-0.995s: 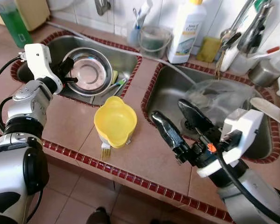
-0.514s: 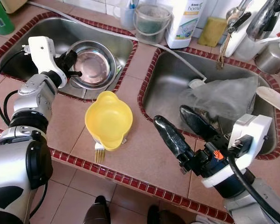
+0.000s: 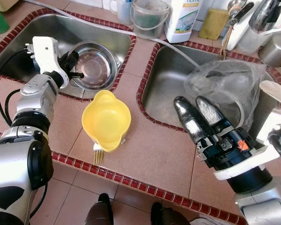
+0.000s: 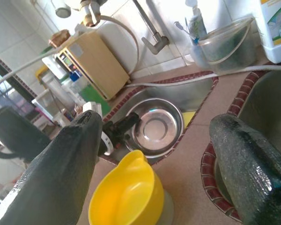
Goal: Kitchen organization
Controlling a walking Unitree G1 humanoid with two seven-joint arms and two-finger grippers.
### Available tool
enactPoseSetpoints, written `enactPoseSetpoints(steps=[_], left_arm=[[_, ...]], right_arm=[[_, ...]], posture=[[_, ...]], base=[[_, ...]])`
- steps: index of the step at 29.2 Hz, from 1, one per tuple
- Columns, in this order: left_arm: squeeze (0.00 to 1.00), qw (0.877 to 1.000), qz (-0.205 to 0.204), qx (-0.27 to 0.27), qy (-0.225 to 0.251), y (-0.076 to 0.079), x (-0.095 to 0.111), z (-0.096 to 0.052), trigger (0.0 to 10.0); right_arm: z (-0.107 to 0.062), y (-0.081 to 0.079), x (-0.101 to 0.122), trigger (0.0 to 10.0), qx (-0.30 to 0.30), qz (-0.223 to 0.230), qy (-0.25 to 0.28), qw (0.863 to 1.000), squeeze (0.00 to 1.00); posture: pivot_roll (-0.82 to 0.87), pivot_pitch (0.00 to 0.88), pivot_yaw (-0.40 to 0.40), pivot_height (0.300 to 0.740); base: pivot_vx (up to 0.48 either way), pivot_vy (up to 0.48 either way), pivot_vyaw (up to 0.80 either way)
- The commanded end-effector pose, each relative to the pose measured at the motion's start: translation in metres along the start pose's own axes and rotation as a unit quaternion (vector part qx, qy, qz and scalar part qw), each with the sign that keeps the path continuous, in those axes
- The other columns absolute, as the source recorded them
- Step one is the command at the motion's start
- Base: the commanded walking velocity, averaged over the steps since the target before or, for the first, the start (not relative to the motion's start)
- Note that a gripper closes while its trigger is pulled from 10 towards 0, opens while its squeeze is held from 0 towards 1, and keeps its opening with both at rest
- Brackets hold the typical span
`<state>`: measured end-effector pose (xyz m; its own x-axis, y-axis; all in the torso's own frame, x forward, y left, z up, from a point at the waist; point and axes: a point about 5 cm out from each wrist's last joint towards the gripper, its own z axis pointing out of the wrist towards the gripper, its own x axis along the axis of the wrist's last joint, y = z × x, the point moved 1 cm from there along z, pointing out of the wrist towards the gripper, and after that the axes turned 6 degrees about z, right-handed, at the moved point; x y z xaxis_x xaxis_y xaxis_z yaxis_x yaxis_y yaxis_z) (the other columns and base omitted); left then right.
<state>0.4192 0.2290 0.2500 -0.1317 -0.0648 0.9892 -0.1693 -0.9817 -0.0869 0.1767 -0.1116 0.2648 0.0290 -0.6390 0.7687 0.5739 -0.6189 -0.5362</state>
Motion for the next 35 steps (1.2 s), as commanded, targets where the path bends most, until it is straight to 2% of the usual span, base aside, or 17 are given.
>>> enactPoseSetpoints(steps=[1, 15, 19, 20, 22, 23, 35], left_arm=[[0.0, 1.0, 0.006, -0.001, -0.004, 0.002, 0.001, 0.002, 10.0], [0.0, 0.998, 0.009, 0.066, 0.006, -0.016, 0.01, -0.001, 10.0], [0.0, 0.998, 0.004, 0.063, 0.002, -0.016, 0.009, -0.001, 10.0], [0.73, 0.998, 0.003, 0.061, 0.001, -0.016, 0.008, -0.001, 10.0], [0.73, 0.998, 0.003, 0.061, 0.001, -0.016, 0.008, -0.001, 10.0], [1.0, 0.998, -0.007, 0.056, 0.003, -0.016, 0.008, -0.001, 10.0], [1.0, 0.998, -0.008, 0.057, 0.003, -0.016, 0.01, -0.001, 10.0]], right_arm=[[-0.003, -0.006, 0.003, 10.0, 0.007, 0.004, 0.003, 1.0, 0.0], [-0.005, -0.009, 0.007, 10.0, 0.011, 0.039, -0.024, 0.999, 0.0], [-0.006, -0.009, 0.007, 10.0, 0.011, 0.045, -0.029, 0.999, 0.0], [-0.006, -0.009, 0.007, 10.0, 0.011, 0.045, -0.03, 0.998, 0.0], [-0.006, -0.009, 0.007, 10.0, 0.011, 0.046, -0.032, 0.998, 0.0], [-0.007, -0.009, 0.007, 10.0, 0.011, 0.046, -0.034, 0.998, 0.0], [-0.008, -0.008, 0.008, 10.0, 0.01, 0.047, -0.04, 0.998, 0.0]], posture=[[-0.16, 0.346, -0.011, 0.74], [-0.16, 0.372, -0.011, 0.74], [-0.16, 0.374, -0.011, 0.74], [-0.16, 0.375, -0.011, 0.74], [-0.16, 0.375, -0.011, 0.74], [-0.16, 0.376, -0.011, 0.74], [-0.15, 0.377, -0.01, 0.74]], base=[[0.0, 0.0, 0.0], [0.0, 0.0, 0.0], [0.0, 0.0, 0.0], [0.0, 0.0, 0.0], [0.0, 0.0, 0.0], [0.0, 0.0, 0.0], [0.0, 0.0, 0.0]])
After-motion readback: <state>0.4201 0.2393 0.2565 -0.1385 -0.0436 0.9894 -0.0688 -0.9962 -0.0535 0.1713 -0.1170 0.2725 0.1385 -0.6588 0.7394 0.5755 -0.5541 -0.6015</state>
